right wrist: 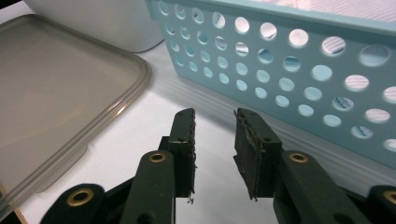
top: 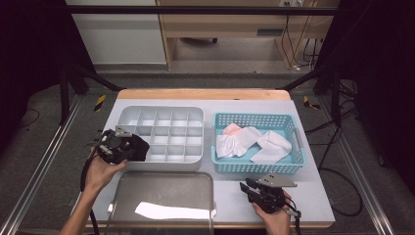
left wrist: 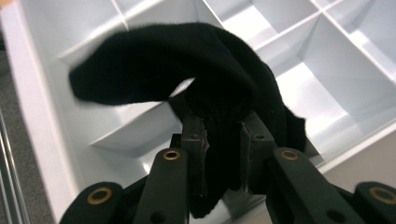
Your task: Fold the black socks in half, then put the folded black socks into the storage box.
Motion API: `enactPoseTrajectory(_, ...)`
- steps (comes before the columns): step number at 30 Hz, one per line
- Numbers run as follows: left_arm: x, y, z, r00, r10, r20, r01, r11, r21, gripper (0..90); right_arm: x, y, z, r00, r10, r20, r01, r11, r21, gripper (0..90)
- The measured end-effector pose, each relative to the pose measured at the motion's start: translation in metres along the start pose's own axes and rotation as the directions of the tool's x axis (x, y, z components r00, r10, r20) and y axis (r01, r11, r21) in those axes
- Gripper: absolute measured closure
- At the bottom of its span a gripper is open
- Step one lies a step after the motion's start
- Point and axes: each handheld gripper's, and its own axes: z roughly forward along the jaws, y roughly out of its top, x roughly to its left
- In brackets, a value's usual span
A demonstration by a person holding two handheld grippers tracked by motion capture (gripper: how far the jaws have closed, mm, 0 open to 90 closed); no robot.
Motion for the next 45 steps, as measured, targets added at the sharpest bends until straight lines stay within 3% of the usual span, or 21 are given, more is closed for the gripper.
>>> enactPoseTrajectory(7, -0.009, 0.005, 0.019, 0.9996, 0.025, -0.016, -0.024, 0.9984, 0.052, 73.7, -0.002, 0.0, 0.0, 1.0, 0.004, 0.001, -0.004, 1.0, 0.001, 68.4)
enactPoseTrajectory(11, -0.003, 0.0, 0.017, 0.9998, -0.01, 0.015, 0.009, 0.9996, 0.027, 72.1, -0.002, 0.0, 0.0, 1.0, 0.002, -0.002, -0.002, 1.0, 0.0, 67.9)
enactPoseTrajectory(14, -0.001, -0.002, 0.012, 0.999, -0.04, 0.02, 0.04, 0.9991, 0.013, 66.2, -0.002, 0.0, -0.001, 1.0, 0.003, 0.0, -0.003, 1.0, 0.0, 67.1)
enactPoseTrajectory(17, 0.0, -0.005, -0.001, 0.998, -0.06, 0.019, 0.061, 0.9979, -0.023, 57.1, -0.002, 0.0, -0.002, 1.0, 0.006, 0.002, -0.006, 1.0, -0.005, 66.5)
enactPoseTrajectory(19, 0.002, -0.009, -0.015, 0.9967, -0.08, 0.016, 0.081, 0.9943, -0.07, 55.9, -0.003, 0.0, -0.002, 1.0, 0.01, 0.001, -0.01, 1.0, -0.008, 66.4)
enactPoseTrajectory(22, 0.005, -0.014, -0.035, 0.9947, -0.099, 0.027, 0.102, 0.9844, -0.143, 53.4, -0.004, 0.0, -0.002, 0.9999, 0.016, 0.003, -0.016, 1.0, -0.007, 66.4)
enactPoseTrajectory(23, 0.005, -0.015, -0.042, 0.9936, -0.11, 0.024, 0.113, 0.9745, -0.194, 53.7, -0.004, 0.0, -0.002, 0.9999, 0.017, 0.003, -0.017, 1.0, -0.006, 66.5)
enactPoseTrajectory(26, 0.005, -0.012, -0.053, 0.9918, -0.124, 0.03, 0.128, 0.9492, -0.288, 56.0, -0.004, 0.0, -0.003, 0.9999, 0.013, 0.004, -0.013, 1.0, -0.006, 66.7)
enactPoseTrajectory(28, 0.005, -0.006, -0.048, 0.9921, -0.123, 0.024, 0.124, 0.9452, -0.302, 55.7, -0.005, 0.0, -0.003, 0.9999, 0.013, 0.004, -0.013, 1.0, -0.008, 66.7)
enactPoseTrajectory(31, 0.009, 0.004, -0.028, 0.9918, -0.127, -0.008, 0.12, 0.9538, -0.275, 52.7, -0.004, -0.001, -0.002, 0.9999, 0.011, 0.0, -0.011, 1.0, -0.005, 66.7)
enactPoseTrajectory(34, 0.014, 0.004, -0.009, 0.9905, -0.138, -0.004, 0.134, 0.9677, -0.214, 52.7, -0.005, -0.001, -0.002, 0.9999, 0.015, -0.003, -0.015, 1.0, 0.001, 66.7)
enactPoseTrajectory(36, 0.016, 0.002, -0.001, 0.9926, -0.121, 0.011, 0.122, 0.9811, -0.151, 59.0, -0.005, -0.001, -0.002, 0.9999, 0.014, -0.003, -0.014, 1.0, 0.001, 66.8)
enactPoseTrajectory(41, 0.012, -0.001, -0.001, 0.9952, -0.087, 0.045, 0.092, 0.9894, -0.112, 78.7, -0.005, -0.002, -0.001, 0.9999, 0.014, -0.006, -0.014, 1.0, 0.007, 66.9)
enactPoseTrajectory(45, 0.004, 0.001, -0.001, 0.9944, -0.072, 0.077, 0.078, 0.9936, -0.082, 82.7, -0.004, -0.002, 0.0, 0.9999, 0.01, -0.008, -0.01, 1.0, 0.01, 67.0)
